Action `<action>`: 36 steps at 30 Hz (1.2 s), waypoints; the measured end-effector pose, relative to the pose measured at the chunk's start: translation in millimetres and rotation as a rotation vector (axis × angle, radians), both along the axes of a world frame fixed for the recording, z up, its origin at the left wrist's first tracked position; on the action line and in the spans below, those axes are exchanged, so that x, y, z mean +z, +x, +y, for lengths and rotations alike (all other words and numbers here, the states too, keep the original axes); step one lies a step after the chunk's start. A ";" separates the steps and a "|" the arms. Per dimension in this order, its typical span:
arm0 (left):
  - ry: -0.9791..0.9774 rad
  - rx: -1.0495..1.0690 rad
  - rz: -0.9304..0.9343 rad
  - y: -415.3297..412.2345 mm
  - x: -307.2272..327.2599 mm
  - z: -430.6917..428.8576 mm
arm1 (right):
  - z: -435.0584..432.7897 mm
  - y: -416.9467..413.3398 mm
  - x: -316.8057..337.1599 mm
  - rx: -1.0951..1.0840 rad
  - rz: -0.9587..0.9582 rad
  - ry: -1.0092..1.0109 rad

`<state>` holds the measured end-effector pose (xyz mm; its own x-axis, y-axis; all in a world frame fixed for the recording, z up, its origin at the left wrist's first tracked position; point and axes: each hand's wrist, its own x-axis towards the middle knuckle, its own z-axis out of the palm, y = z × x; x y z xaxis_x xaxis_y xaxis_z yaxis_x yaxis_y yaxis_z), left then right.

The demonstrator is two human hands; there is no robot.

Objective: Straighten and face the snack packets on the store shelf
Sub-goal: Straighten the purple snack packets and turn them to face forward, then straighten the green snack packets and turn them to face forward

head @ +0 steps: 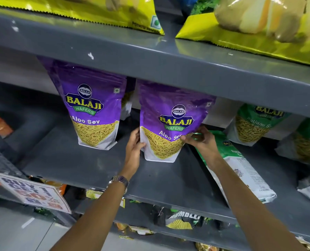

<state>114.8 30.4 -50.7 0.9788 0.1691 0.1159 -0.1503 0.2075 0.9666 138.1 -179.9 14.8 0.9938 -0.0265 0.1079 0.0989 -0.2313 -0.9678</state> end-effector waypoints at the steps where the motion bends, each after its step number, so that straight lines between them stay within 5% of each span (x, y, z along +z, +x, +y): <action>1: -0.007 -0.033 -0.011 -3.0 0.3 -1.2 | 0.7 -0.7 -0.3 0.006 -0.002 0.011; 8: 0.324 -0.035 0.094 3.0 -0.8 -0.1 | 11.3 -8.9 -6.6 -0.051 -0.035 0.072; 23: 0.314 -0.137 0.041 6.0 -3.2 10.5 | 22.0 -18.8 -16.5 -0.179 -0.024 0.126; 32: -0.072 0.302 -0.023 -45.5 2.9 -21.8 | 9.2 -31.7 -11.7 -0.290 -0.084 0.095; 36: -0.125 0.198 -0.018 -78.2 -2.1 -66.2 | -30.4 -41.4 1.9 -0.414 -0.184 0.067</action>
